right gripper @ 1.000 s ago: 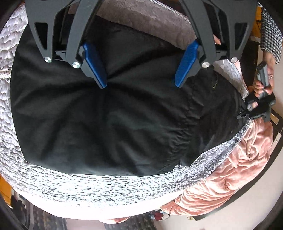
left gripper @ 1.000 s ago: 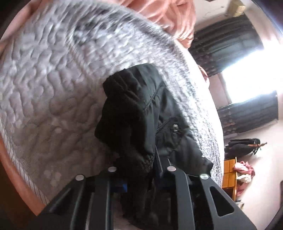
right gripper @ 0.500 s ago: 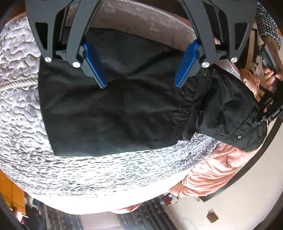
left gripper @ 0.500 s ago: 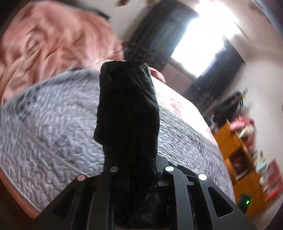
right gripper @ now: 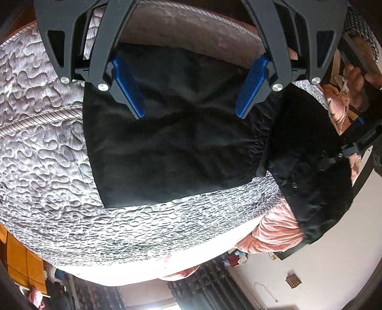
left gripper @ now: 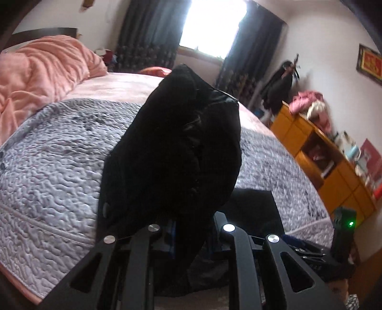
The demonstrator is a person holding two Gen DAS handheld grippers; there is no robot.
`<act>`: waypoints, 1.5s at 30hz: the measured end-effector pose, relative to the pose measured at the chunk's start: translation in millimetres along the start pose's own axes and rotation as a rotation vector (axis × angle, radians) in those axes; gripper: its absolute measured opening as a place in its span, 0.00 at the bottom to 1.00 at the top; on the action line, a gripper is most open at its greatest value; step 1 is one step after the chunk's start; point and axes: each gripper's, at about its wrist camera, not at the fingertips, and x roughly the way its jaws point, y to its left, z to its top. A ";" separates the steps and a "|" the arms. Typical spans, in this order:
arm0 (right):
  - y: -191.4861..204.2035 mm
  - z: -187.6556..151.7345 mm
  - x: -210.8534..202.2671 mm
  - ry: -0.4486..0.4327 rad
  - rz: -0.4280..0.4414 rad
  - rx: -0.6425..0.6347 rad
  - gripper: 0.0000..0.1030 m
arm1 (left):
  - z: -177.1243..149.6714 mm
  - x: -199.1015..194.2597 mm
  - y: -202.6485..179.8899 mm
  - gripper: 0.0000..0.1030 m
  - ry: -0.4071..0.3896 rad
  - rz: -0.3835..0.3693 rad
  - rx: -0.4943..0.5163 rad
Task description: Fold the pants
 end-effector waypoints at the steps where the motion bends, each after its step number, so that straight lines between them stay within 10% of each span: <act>1: -1.0 -0.9 -0.4 0.000 0.001 0.001 0.76 | -2.6 4.0 -6.7 0.17 0.009 0.003 0.014; 11: -13.8 -11.3 9.9 0.029 0.004 0.034 0.76 | -46.4 74.0 -56.2 0.19 0.155 0.069 0.197; 18: -21.0 -14.8 15.3 0.044 0.013 0.052 0.76 | -60.2 71.2 -70.6 0.46 0.220 0.000 0.279; 23: -14.7 -2.8 -3.5 0.012 0.067 0.061 0.79 | -40.1 8.2 -34.7 0.74 0.174 -0.161 0.126; 28: 11.9 24.8 -6.1 0.000 0.162 0.040 0.88 | -26.5 1.3 40.6 0.80 0.146 0.088 -0.023; 38: 46.7 49.3 67.4 0.154 0.107 0.018 0.87 | -42.0 40.3 91.4 0.80 0.235 0.138 -0.203; 40: 50.3 43.2 76.6 0.175 0.086 0.018 0.57 | -46.0 45.4 91.9 0.80 0.253 0.146 -0.186; 45: 51.8 35.2 80.5 0.168 0.051 0.023 0.41 | -54.5 43.9 101.3 0.88 0.259 0.145 -0.197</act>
